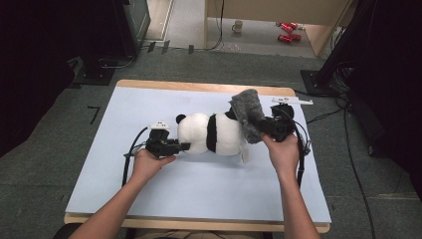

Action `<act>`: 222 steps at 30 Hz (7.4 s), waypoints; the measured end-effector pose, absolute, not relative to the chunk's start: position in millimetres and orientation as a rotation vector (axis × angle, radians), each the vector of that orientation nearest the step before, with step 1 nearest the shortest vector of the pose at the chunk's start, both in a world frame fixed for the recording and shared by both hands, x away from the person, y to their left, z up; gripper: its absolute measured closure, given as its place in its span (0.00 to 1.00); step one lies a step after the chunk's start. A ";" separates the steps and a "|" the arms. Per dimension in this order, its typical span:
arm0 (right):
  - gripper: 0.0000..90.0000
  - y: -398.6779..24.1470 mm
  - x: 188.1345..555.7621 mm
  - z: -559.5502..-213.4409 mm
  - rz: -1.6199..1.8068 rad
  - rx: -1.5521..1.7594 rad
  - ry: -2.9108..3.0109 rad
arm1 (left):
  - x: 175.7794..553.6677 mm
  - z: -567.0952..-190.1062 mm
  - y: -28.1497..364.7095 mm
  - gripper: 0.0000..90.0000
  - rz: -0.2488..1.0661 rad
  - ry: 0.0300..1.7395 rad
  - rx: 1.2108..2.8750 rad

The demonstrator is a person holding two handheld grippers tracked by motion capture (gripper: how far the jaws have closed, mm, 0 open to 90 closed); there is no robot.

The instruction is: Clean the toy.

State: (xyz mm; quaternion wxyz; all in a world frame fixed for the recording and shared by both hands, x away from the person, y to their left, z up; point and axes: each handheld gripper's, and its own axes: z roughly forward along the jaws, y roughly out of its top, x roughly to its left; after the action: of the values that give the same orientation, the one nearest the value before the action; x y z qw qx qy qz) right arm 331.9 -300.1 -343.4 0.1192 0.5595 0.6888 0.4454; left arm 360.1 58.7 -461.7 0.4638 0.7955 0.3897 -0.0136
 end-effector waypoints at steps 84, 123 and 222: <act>0.86 -291.4 337.5 -382.9 1.258 1.692 2.115 | 378.6 -461.3 71.7 0.58 -0.050 0.864 2.011; 0.86 -291.4 360.9 -400.0 1.268 1.704 2.048 | 376.1 -483.9 58.3 0.70 0.105 0.896 1.977; 0.86 -174.2 332.4 -393.6 1.300 1.408 2.381 | 352.6 -459.4 63.8 0.82 -0.003 0.955 1.931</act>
State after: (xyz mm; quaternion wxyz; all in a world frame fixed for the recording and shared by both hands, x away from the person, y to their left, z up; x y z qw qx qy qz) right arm 332.4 -174.2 -393.6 0.0427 0.4602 0.7784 0.4248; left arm 352.6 63.8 -459.4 0.4737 0.7894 0.3905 -0.0011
